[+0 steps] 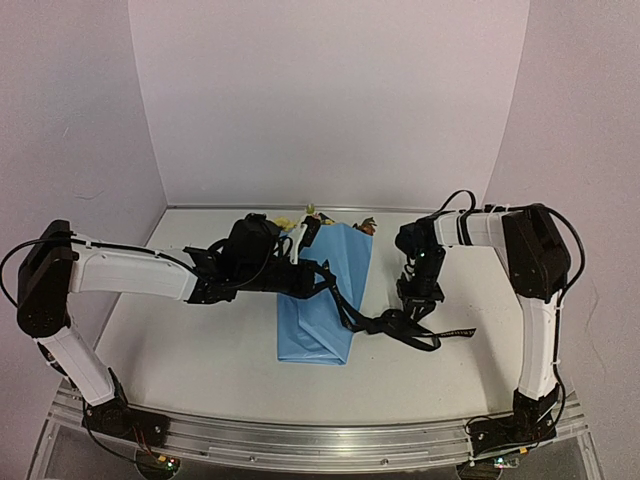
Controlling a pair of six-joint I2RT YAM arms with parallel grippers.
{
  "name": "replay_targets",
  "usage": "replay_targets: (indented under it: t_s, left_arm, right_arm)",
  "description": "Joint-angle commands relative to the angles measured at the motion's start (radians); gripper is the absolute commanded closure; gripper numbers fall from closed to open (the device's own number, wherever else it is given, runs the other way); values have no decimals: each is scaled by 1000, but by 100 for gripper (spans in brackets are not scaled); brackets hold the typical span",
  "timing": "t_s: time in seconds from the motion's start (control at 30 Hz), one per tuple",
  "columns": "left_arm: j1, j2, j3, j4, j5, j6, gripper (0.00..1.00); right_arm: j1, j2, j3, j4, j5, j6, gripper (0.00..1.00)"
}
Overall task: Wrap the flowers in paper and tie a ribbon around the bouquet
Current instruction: Straighten the ribbon at the center of the board.
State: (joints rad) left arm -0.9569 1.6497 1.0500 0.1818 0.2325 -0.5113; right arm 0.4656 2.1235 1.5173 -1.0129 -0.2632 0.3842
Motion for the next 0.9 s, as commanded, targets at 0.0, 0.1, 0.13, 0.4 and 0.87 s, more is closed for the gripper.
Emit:
replay_targets:
  t_s: [0.0,0.1,0.13,0.4,0.87]
  left_arm:
    - [-3,-65,-21,3,-21,-15,100]
    - [-2,-98,-24,-3,-59,-14,100]
    - [-1,-119,-21,-9,-84,-10,100]
    - [100,-375,34,-121,-400,63,100]
    - [123,-697,-89,-243,-530,65,48]
  right_arm:
    - [-1,7,12,5,-38,53,93]
    - [-8,-62,16,-3,-38,69,100]
    - [-12,-103,23,-14,-31,74,100]
    - [-98,-444,157,-133,111,115,100]
    - [-99,-646,242,-290,54,42,100]
